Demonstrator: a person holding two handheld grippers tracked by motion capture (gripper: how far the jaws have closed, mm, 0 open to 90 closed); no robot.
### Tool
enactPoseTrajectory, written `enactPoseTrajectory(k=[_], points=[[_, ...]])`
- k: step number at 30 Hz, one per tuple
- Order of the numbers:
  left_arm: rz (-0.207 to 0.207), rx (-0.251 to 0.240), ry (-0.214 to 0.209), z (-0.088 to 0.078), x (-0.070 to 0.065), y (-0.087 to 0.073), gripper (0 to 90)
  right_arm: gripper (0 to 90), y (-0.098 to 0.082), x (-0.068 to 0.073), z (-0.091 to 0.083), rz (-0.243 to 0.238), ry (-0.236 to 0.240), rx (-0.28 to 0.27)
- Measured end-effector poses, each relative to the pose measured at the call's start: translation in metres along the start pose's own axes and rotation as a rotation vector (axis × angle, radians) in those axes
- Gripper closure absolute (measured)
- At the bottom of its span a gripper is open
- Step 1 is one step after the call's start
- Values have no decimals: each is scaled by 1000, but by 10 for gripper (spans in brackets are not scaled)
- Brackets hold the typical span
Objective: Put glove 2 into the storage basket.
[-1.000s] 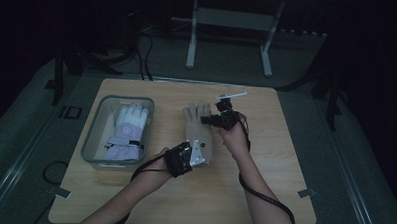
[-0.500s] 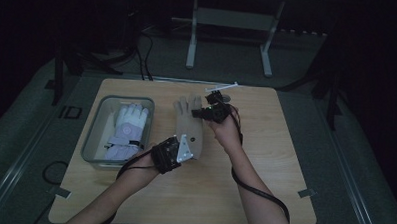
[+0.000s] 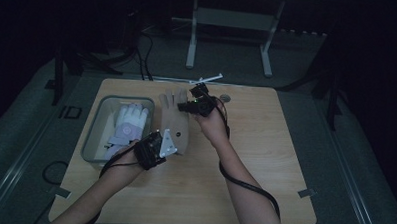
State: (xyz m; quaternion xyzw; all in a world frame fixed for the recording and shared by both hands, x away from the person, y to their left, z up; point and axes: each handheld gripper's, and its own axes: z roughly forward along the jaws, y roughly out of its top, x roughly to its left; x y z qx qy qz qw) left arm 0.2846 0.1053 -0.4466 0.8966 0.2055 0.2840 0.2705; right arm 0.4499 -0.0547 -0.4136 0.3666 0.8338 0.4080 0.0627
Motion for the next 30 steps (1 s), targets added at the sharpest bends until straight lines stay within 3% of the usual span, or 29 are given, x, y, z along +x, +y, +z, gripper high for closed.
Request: enactPoseTrajectory(k=[19,30], points=[[-79,21,66,-35,28,-51,810,799,40,53,45,-80,47,26],[-141,56,99,-53,43,-85,811,803,55,85,82,-114,73,49]])
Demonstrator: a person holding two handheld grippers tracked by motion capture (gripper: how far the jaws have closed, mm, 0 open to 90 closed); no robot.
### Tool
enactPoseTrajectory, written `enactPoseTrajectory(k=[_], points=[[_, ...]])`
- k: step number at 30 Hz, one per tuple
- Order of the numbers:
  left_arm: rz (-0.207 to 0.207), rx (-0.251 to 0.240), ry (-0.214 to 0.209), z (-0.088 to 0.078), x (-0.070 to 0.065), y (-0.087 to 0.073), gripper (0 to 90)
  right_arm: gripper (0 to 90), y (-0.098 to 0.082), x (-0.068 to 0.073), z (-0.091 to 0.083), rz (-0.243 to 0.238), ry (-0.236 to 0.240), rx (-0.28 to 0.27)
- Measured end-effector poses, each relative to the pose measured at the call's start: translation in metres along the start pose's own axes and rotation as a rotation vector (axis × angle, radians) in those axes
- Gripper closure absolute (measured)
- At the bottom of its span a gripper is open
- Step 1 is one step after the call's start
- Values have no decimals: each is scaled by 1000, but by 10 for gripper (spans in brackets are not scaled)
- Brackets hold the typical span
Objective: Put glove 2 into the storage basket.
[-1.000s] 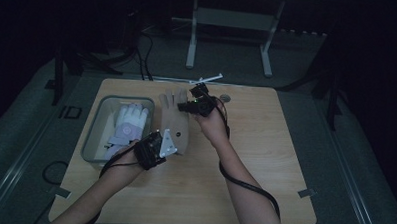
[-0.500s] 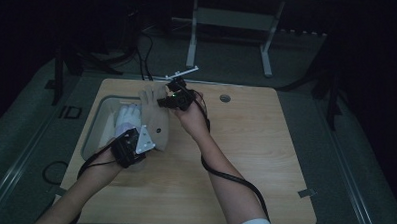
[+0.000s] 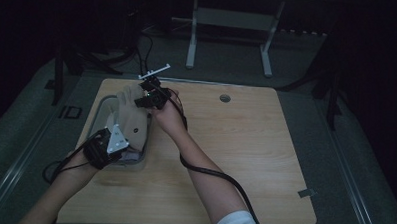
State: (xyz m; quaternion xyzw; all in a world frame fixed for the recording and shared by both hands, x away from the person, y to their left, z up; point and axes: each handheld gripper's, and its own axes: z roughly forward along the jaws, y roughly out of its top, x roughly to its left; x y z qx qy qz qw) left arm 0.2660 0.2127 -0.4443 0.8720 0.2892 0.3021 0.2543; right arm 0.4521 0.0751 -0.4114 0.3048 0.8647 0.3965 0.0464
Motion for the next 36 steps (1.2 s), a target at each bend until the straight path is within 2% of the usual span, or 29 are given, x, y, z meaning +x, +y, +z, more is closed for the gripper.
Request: enactPoseTrajectory(k=[6,11,15,17,25,36], points=[[-19,19,17,-6,8,-14,811,802,10,14,20,-22,10,23],[-40,26,22,-6,14,-24,811,802,14,20,34,-31,13,35],[-51,37,12,2,16,-29,814,802,10,16,44,-27,9,52],[-60,41,-6,6,17,-30,818,802,7,14,49,-22,-2,63],[-60,78,-42,21,13,-32,818,801,-10,4,69,3,-4,107],[-65,111,-99,36,7,-32,813,795,-24,-4,75,4,-2,116]])
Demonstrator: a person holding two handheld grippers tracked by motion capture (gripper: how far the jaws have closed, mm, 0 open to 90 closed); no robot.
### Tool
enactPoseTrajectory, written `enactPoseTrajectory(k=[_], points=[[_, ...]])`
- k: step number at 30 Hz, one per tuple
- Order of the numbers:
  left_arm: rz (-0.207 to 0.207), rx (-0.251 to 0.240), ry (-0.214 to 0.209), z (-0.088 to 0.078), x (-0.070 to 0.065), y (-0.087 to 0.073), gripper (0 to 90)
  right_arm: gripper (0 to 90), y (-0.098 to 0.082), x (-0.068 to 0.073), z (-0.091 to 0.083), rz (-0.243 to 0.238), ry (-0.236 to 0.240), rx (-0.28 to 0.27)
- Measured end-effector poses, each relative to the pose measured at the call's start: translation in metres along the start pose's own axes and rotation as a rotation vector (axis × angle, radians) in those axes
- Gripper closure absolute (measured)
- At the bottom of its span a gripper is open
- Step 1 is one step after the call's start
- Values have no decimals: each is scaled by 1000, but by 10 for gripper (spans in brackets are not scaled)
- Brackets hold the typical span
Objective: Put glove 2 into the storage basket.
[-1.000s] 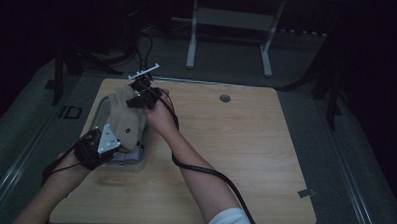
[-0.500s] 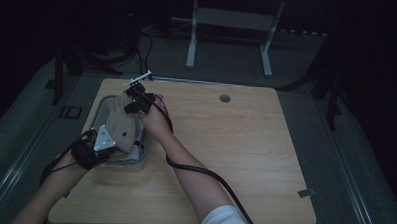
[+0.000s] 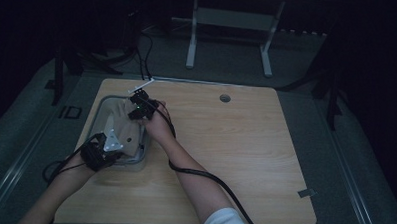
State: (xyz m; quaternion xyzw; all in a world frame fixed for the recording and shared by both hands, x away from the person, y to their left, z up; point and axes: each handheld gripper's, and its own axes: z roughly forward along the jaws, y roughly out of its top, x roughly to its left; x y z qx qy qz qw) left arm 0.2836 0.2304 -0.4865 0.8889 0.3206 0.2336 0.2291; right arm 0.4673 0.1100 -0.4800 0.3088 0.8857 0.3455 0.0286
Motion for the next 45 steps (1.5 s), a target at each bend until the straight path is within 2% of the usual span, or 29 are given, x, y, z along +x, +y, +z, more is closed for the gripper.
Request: enactPoseTrajectory(k=[8,11,13,18,23,25,26,27,29,31,33,37,41,45], points=[[-9,20,-21,5,1,2,813,787,-9,-4,4,17,-1,11],[-15,22,-31,4,3,2,802,710,-7,-4,-1,19,13,12],[-23,15,-33,2,3,3,778,599,-6,-4,-7,14,14,13],[-62,-18,-22,-11,5,3,592,462,-4,-6,-22,14,-9,4],[-115,-92,-20,-27,4,4,430,366,-5,-5,-36,5,-4,-33],[-140,-130,-55,-30,3,5,329,307,-7,-5,-40,-1,10,-42],[-152,-130,-63,-30,3,6,247,284,-8,-4,-43,-8,14,-47],[-161,-135,-55,-30,1,7,231,269,-9,-3,-45,-20,18,-51],[-169,-161,-65,-28,0,9,217,217,-12,-2,-50,-40,43,-55],[-171,-166,-68,-24,-2,12,179,213,-14,-1,-54,-52,46,-61],[-165,-169,-71,-21,-5,15,178,196,-17,-1,-59,-71,56,-67],[-157,-188,-80,-17,-10,21,178,190,-22,-3,-67,-93,47,-80],[-168,-220,-107,-14,-14,27,178,192,-30,-6,-75,-106,40,-96],[-160,-229,-123,-10,-21,34,178,192,-40,-10,-79,-119,36,-97]])
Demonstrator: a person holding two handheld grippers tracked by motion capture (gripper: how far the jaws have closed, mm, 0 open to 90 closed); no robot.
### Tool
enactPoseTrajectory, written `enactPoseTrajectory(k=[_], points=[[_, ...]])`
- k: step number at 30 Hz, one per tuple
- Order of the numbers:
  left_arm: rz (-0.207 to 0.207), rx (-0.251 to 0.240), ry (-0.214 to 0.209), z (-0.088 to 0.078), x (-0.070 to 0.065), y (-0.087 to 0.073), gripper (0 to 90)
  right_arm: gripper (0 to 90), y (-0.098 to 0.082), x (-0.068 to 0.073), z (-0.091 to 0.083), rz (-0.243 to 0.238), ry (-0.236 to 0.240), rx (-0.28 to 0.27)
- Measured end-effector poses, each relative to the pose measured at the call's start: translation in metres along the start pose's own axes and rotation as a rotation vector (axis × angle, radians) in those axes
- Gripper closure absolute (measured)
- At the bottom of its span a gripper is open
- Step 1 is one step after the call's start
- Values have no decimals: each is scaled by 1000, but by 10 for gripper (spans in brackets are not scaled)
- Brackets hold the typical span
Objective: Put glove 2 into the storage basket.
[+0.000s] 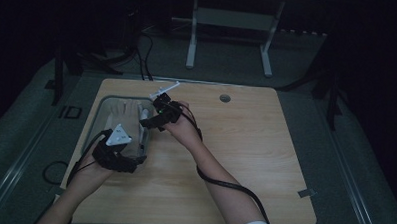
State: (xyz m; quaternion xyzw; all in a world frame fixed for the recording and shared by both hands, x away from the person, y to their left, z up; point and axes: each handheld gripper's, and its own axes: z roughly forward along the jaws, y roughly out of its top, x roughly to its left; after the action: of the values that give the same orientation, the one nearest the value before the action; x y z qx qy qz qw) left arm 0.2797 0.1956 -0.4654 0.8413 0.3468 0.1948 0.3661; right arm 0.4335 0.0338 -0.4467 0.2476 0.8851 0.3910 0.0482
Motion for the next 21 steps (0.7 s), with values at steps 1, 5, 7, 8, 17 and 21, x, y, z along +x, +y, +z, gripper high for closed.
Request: enactPoseTrajectory(k=[1,5,7,8,17,21], points=[[1,-2,-10,2,-2,1,178,192,-2,0,-1,-4,-3,3],[6,-3,-30,9,-8,4,178,192,-12,-1,-8,-21,-12,7],[22,3,-32,13,-12,4,178,192,-17,-3,-11,-22,-15,9],[26,-1,-34,14,-14,4,178,192,-19,-4,-12,-25,-18,16],[20,-23,-94,29,-32,2,178,192,-40,-10,-31,-33,-31,5],[19,-23,-109,36,-37,1,178,192,-51,-12,-36,-33,-37,7]])
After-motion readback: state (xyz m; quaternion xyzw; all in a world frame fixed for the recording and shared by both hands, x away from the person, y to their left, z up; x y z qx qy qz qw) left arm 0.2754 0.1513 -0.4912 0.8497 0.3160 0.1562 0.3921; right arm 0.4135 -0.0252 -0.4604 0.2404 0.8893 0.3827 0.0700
